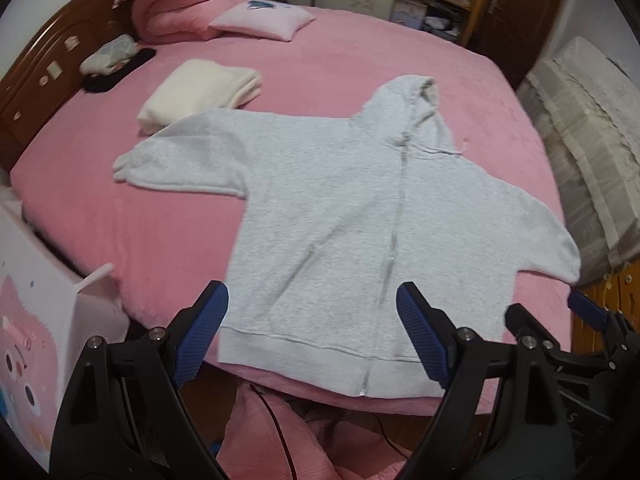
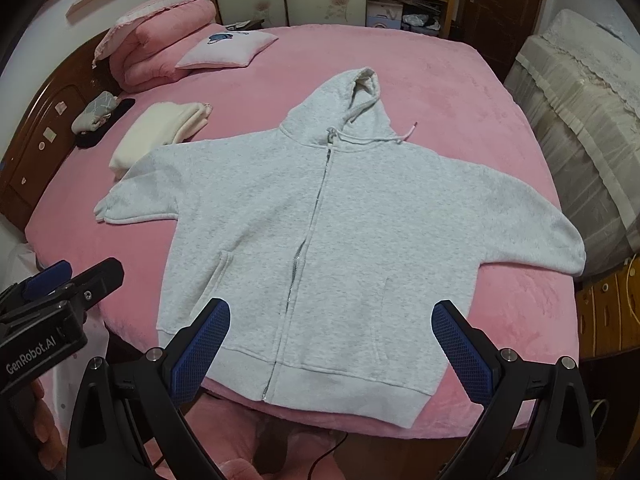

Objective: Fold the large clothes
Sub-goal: 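Grasp the grey hoodie sleeve cuff with the left tool and lift it across the body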

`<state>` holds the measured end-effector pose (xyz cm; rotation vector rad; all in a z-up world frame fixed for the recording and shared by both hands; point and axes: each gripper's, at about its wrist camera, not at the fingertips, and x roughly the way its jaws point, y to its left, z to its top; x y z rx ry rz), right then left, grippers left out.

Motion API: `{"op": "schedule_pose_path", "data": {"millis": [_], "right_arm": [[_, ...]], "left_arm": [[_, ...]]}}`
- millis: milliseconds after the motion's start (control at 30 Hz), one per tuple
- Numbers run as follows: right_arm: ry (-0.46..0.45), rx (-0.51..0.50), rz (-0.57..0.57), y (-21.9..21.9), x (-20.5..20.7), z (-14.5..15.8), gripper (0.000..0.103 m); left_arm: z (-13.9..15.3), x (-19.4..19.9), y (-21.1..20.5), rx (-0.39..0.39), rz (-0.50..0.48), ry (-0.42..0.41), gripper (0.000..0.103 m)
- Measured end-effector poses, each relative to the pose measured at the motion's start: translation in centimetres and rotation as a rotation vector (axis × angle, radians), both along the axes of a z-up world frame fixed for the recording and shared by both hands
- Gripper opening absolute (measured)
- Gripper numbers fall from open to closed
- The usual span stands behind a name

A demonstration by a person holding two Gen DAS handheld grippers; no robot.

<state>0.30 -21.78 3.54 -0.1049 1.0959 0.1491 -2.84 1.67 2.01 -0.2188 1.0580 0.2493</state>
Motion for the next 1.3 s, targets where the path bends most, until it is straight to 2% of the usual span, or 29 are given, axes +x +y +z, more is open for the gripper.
{"op": "schedule_pose_path", "data": {"millis": [167, 367, 500, 600, 700, 733, 767, 833, 900, 967, 1100, 1133, 1167, 1233, 1300], "right_arm": [[0.032, -0.025, 0.040, 4.5, 0.8, -1.4, 0.102], [0.107, -0.057, 0.020, 11.9, 3.0, -4.2, 0.102], [0.185, -0.082, 0.014, 19.1, 5.1, -7.1, 0.102], [0.233, -0.114, 0.046, 24.8, 6.4, -8.7, 0.102], [0.246, -0.153, 0.091, 31.5, 7.6, -10.1, 0.102], [0.251, -0.172, 0.105, 33.7, 7.9, -10.7, 0.102], [0.258, -0.189, 0.124, 36.1, 8.2, -11.4, 0.102], [0.259, -0.204, 0.148, 39.3, 8.5, -12.5, 0.102], [0.258, -0.212, 0.163, 42.3, 8.7, -13.6, 0.102], [0.271, -0.210, 0.185, 44.8, 8.9, -15.0, 0.102], [0.298, -0.228, 0.224, 47.4, 9.5, -17.7, 0.102], [0.298, -0.233, 0.225, 47.9, 10.0, -18.5, 0.102], [0.293, -0.239, 0.222, 48.2, 10.3, -19.1, 0.102], [0.278, -0.255, 0.208, 48.3, 10.8, -20.1, 0.102], [0.264, -0.265, 0.202, 48.6, 11.6, -21.3, 0.102]], "left_arm": [[-2.2, -0.9, 5.9, -0.013, 0.093, 0.050, 0.085], [-5.8, -0.5, 15.9, -0.128, 0.165, 0.140, 0.084], [-8.3, 1.7, 22.2, -0.067, 0.185, 0.224, 0.084], [-10.5, 4.1, 27.5, -0.083, 0.205, 0.270, 0.084], [-13.6, 6.6, 33.5, -0.165, 0.255, 0.316, 0.083], [-14.6, 7.2, 34.9, -0.193, 0.277, 0.337, 0.079], [-15.8, 7.8, 36.2, -0.234, 0.311, 0.356, 0.074], [-18.5, 8.8, 40.1, -0.344, 0.414, 0.369, 0.072], [-20.9, 9.6, 43.6, -0.430, 0.511, 0.351, 0.072], [-22.4, 10.2, 45.9, -0.466, 0.575, 0.314, 0.072], [-25.5, 11.1, 52.1, -0.491, 0.730, 0.152, 0.071], [-26.3, 11.1, 53.1, -0.509, 0.765, 0.126, 0.067], [-27.2, 11.2, 54.2, -0.540, 0.797, 0.106, 0.058], [-29.0, 11.6, 55.8, -0.573, 0.812, 0.111, 0.049], [-30.1, 11.7, 56.9, -0.583, 0.824, 0.064, 0.049]]}}
